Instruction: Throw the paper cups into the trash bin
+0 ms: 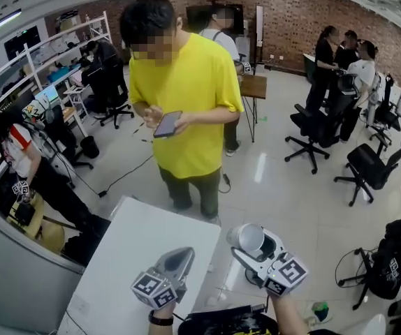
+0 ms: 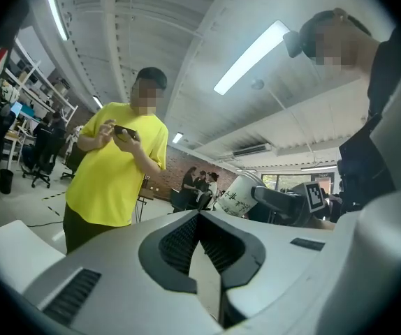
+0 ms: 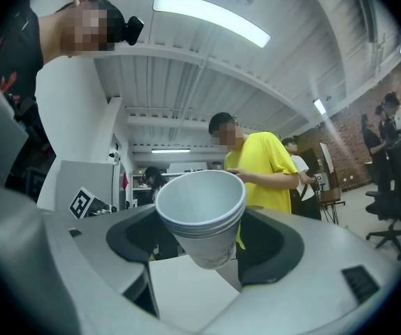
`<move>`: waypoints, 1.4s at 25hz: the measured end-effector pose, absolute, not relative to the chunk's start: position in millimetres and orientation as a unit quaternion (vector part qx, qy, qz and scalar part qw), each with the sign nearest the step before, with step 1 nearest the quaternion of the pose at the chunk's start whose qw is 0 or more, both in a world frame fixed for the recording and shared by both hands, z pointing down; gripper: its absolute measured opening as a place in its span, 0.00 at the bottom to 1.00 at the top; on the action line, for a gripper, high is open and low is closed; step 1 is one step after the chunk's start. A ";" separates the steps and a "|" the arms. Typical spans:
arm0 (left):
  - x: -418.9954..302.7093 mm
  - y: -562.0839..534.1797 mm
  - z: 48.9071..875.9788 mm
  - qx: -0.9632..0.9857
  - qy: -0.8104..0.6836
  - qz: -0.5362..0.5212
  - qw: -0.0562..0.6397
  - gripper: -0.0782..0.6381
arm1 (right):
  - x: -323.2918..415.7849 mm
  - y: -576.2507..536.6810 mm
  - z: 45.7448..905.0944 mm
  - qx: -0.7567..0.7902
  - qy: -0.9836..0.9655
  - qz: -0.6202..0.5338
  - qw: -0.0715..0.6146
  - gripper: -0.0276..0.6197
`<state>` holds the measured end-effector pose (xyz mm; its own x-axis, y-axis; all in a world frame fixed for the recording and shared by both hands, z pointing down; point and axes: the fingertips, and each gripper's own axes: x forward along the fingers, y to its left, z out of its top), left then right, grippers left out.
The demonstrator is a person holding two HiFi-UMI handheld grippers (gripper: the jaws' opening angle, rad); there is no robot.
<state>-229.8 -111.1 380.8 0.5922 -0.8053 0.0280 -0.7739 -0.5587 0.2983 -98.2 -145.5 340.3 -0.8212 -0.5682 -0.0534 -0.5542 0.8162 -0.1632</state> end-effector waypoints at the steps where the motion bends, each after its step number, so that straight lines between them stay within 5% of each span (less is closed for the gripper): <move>1: -230.7 -113.8 382.2 0.885 -0.440 -0.055 0.140 0.11 | -99.3 -146.7 342.0 -0.299 0.951 -0.067 0.047 0.59; 14: -166.9 -137.5 400.9 0.935 -0.330 -0.005 0.132 0.11 | -63.1 -165.3 361.4 -0.350 0.933 -0.079 0.037 0.59; 27: -8.6 -196.2 383.6 0.941 -0.319 -0.003 0.112 0.11 | 89.4 -201.9 353.7 -0.370 0.923 -0.087 0.064 0.59; 35: 13.6 -208.5 391.3 0.923 -0.362 0.009 0.127 0.11 | 148.8 -222.2 360.3 -0.383 0.915 -0.097 0.081 0.59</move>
<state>13.6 -208.5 391.3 0.7379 -0.6662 0.1084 -0.6707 -0.7058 0.2280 148.8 -222.2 360.3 -0.6933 -0.7169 -0.0729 -0.6856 0.6874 -0.2396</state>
